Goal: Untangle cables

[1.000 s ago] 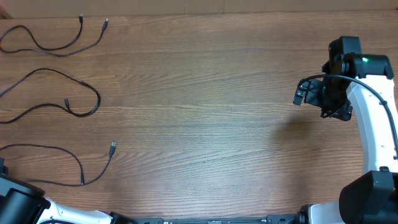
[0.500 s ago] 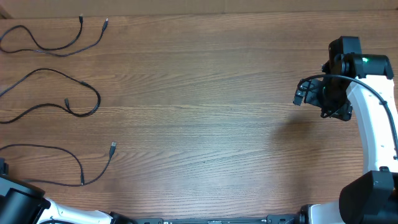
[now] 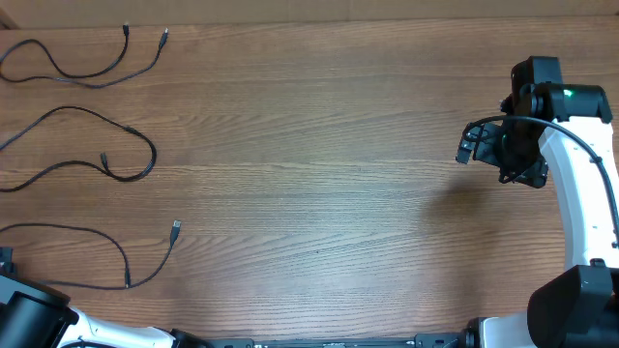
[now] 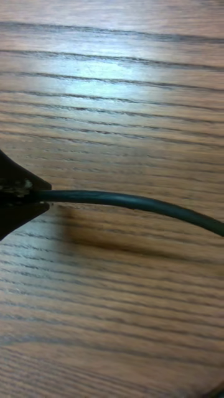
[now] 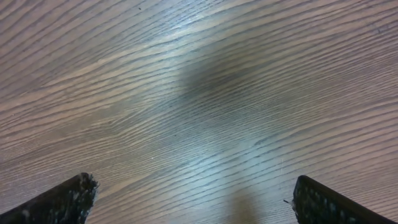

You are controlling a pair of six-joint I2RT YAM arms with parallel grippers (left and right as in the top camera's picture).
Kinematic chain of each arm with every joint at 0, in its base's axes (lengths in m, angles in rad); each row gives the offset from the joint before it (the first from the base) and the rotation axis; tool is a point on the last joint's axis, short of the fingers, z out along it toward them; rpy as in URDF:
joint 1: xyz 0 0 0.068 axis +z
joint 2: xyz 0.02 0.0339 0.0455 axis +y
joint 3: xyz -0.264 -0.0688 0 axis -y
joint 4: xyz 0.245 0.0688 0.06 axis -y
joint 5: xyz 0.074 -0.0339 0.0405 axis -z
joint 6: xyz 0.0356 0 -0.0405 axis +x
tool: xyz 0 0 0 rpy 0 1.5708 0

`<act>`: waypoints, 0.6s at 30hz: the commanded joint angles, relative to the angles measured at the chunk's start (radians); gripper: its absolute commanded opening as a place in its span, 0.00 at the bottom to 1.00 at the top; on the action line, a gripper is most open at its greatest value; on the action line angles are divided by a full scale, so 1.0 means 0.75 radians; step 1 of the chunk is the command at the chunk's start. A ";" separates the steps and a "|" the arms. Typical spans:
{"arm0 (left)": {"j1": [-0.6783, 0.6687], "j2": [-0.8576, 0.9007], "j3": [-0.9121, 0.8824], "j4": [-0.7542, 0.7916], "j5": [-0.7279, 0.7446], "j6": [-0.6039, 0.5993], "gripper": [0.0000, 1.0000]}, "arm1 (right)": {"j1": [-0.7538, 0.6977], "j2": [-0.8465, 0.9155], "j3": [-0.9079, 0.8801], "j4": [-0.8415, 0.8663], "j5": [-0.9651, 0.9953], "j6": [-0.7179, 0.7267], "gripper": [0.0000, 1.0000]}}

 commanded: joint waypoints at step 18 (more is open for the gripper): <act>-0.002 -0.015 -0.009 0.211 0.130 0.176 0.51 | -0.004 0.002 -0.002 0.003 0.013 -0.002 1.00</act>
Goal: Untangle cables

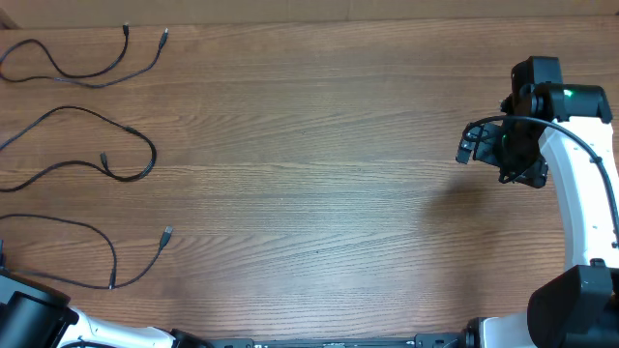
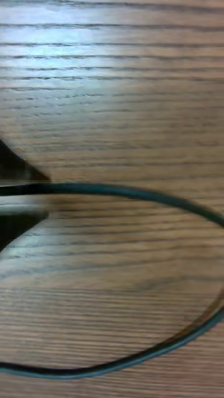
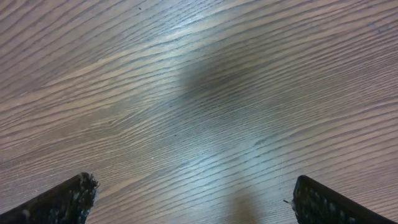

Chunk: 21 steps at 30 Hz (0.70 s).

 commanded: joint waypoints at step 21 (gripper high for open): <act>-0.108 -0.445 0.007 -0.124 1.085 -0.235 0.99 | -0.004 0.002 -0.002 0.003 0.013 -0.001 1.00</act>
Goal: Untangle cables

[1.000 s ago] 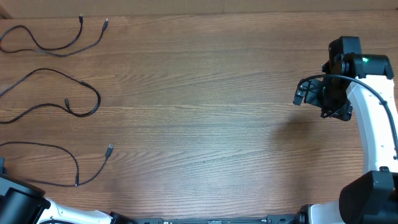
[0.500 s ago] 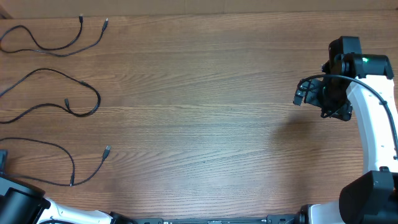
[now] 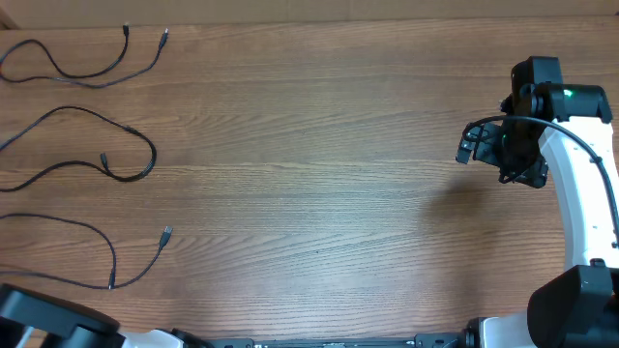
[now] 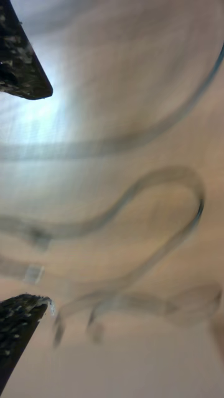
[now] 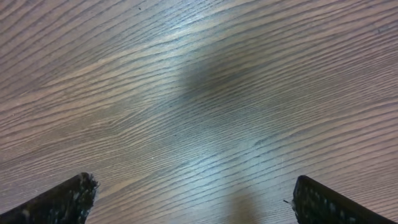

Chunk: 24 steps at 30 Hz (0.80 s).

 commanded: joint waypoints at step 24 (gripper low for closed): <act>-1.466 -0.242 0.007 -0.788 -0.117 0.236 0.99 | -0.004 0.002 -0.002 0.003 0.013 -0.002 1.00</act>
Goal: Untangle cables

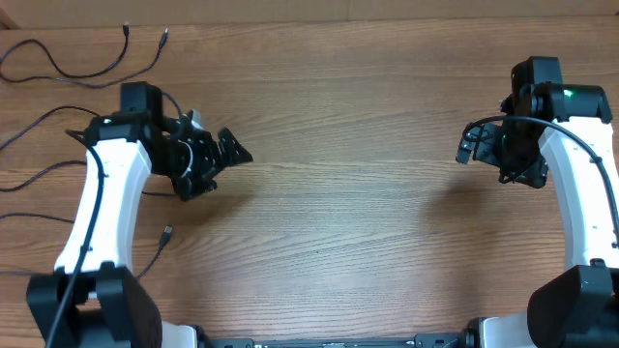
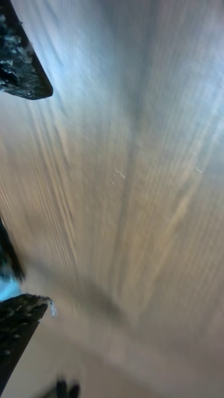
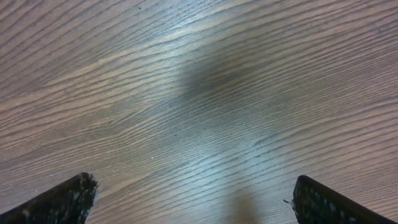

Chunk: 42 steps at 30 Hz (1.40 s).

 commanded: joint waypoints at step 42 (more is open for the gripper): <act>-0.492 -1.085 -0.290 -0.017 -0.447 0.288 1.00 | -0.004 0.002 -0.002 0.001 0.013 -0.002 1.00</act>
